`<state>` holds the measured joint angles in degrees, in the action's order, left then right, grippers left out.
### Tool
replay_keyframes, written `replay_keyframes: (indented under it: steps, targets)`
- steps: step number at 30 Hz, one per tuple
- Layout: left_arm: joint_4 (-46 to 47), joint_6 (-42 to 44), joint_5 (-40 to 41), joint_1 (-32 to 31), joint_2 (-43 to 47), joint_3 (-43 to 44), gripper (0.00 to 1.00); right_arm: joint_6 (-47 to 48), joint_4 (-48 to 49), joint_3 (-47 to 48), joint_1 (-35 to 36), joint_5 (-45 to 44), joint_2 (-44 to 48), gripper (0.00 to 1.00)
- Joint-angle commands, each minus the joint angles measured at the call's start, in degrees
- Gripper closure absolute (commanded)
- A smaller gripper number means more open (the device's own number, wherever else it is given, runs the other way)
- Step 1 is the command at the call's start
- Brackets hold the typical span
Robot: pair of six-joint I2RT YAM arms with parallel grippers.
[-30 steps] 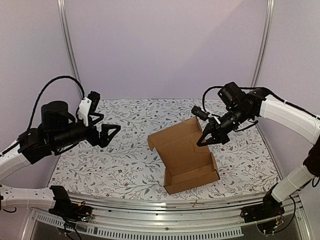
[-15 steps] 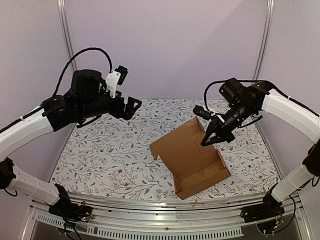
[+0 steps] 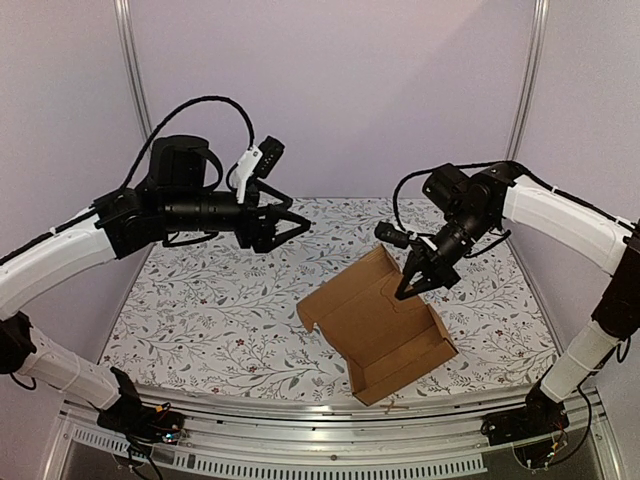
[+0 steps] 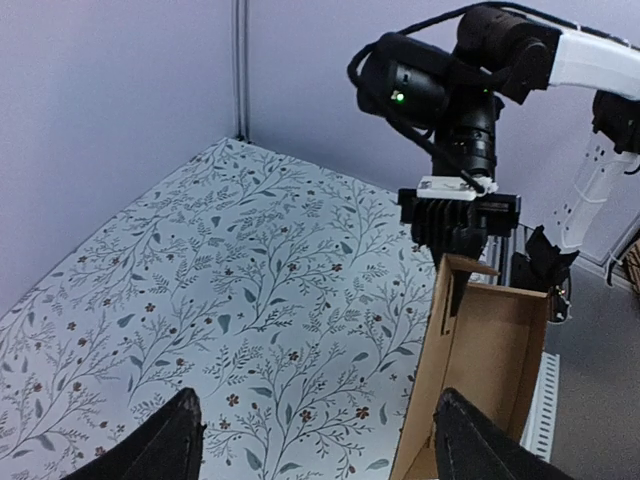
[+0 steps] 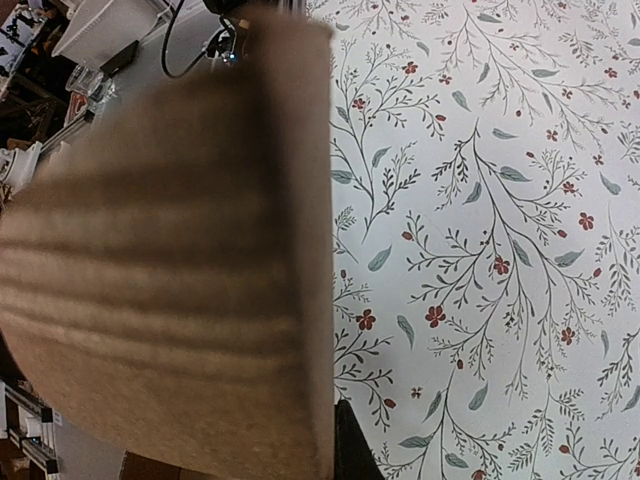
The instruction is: Fold the paper box
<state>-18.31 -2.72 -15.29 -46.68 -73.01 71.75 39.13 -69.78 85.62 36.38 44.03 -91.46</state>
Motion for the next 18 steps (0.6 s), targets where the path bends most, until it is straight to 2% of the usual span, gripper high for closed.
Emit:
replay_keyframes:
  steps: [1,6,11,18]
  targets:
    - [-0.47,1.81,-14.74,-3.14,-4.33,-1.08,0.22,1.05,-2.71,1.17,1.78,-0.16,-0.57,1.00]
    - [-5.18,2.39,-8.27,-5.53,-9.61,0.15,0.26,1.19,-2.90,0.76,2.13,-0.65,-0.06,1.00]
    - [-6.02,0.92,-15.03,-5.79,-14.41,0.09,0.37,0.86,-4.57,2.85,2.62,-0.78,-1.31,1.00]
    - [-0.36,-0.68,-23.42,-5.95,-15.23,-2.73,0.55,0.08,-4.34,4.41,4.09,-1.43,-3.14,1.00]
